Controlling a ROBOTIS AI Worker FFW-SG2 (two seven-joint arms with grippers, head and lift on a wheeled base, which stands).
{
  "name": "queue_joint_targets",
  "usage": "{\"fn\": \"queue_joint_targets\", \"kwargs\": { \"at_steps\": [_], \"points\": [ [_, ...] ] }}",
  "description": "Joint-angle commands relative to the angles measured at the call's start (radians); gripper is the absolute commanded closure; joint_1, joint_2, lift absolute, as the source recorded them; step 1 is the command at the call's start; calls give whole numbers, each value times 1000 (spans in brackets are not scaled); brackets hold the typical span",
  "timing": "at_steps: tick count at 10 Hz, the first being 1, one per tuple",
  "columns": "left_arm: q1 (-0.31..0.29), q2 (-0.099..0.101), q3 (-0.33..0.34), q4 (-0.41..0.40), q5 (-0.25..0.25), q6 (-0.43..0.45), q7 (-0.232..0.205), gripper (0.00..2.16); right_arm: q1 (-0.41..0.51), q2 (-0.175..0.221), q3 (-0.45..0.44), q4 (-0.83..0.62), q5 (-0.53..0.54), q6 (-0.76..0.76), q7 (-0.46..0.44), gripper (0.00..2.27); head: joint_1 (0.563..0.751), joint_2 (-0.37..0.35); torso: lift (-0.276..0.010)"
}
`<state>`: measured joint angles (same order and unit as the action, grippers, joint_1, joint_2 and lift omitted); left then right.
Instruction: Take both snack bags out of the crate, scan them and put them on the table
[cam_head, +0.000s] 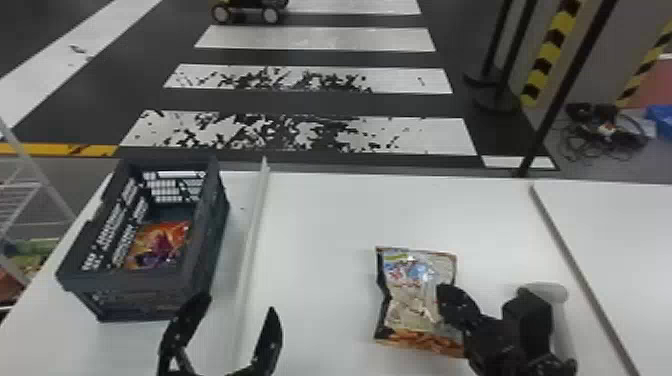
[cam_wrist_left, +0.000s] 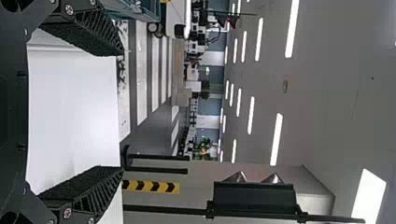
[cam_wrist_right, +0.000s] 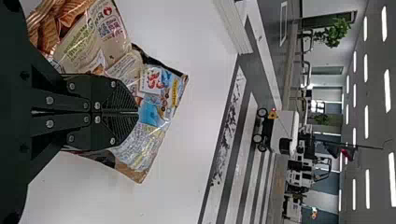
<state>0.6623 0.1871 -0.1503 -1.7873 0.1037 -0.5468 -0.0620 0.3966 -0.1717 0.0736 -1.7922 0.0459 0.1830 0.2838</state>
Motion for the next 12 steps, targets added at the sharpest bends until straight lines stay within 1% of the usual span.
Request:
{"fn": "queue_joint_targets", "kwargs": {
  "at_steps": [1, 3, 10, 12],
  "points": [
    [-1, 0, -6, -1, -1, 3, -1, 130, -47, 1, -1, 57, 0, -6, 0, 2240, 695, -5, -94],
    [6, 2, 0, -1, 1, 0, 1, 130, -73, 1, 3, 99, 6, -3, 0, 2240, 695, -20, -94],
    [8, 0, 1, 3, 2, -6, 1, 130, -81, 6, 17, 174, 12, -43, 0, 2240, 695, -16, -94],
    [8, 2, 1, 5, 4, -9, 1, 134, -81, 6, 17, 172, 12, -55, -3, 2240, 695, -11, -94]
  ]
}}
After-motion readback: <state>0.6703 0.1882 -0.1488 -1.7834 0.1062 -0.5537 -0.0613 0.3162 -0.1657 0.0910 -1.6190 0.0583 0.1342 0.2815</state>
